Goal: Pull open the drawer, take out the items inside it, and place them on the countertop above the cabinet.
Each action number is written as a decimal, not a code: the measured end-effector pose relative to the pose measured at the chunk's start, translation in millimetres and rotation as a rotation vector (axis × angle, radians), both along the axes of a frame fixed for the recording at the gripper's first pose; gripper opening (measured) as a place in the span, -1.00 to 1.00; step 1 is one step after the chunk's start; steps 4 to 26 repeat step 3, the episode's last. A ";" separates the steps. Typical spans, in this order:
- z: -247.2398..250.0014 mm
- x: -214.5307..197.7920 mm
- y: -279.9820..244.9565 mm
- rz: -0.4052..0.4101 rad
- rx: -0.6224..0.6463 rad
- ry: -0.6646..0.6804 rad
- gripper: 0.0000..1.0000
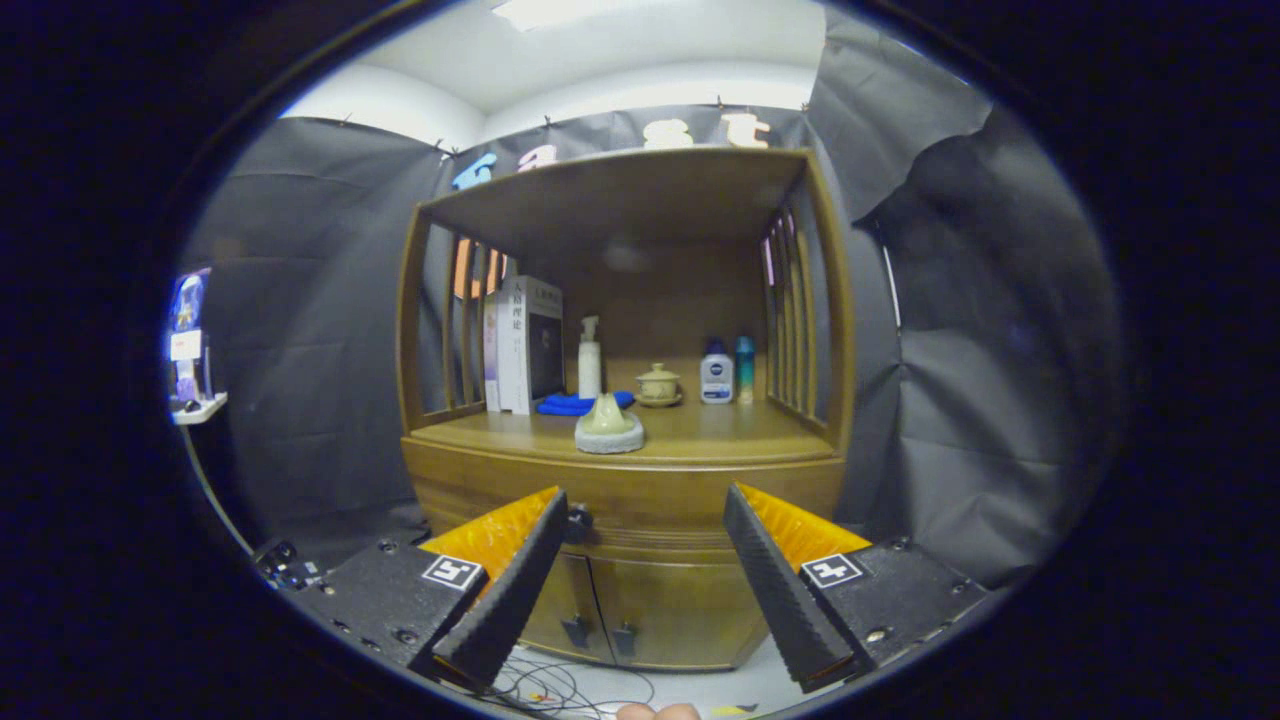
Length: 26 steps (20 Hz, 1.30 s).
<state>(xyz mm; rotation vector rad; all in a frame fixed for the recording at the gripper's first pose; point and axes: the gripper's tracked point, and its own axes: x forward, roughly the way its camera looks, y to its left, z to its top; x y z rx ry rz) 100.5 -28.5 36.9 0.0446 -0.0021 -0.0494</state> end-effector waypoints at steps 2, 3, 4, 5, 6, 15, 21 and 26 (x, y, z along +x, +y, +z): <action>-4.1 -40.3 -4.6 -0.004 -0.051 -0.010 1.00; -9.1 -59.0 -3.5 0.006 -0.074 -0.010 1.00; -9.1 -59.0 -3.5 0.006 -0.074 -0.010 1.00; -9.1 -59.0 -3.5 0.006 -0.074 -0.010 1.00; -9.1 -59.0 -3.5 0.006 -0.074 -0.010 1.00; -9.1 -59.0 -3.5 0.006 -0.074 -0.010 1.00; -9.1 -59.0 -3.5 0.006 -0.074 -0.010 1.00; -9.1 -59.0 -3.5 0.006 -0.074 -0.010 1.00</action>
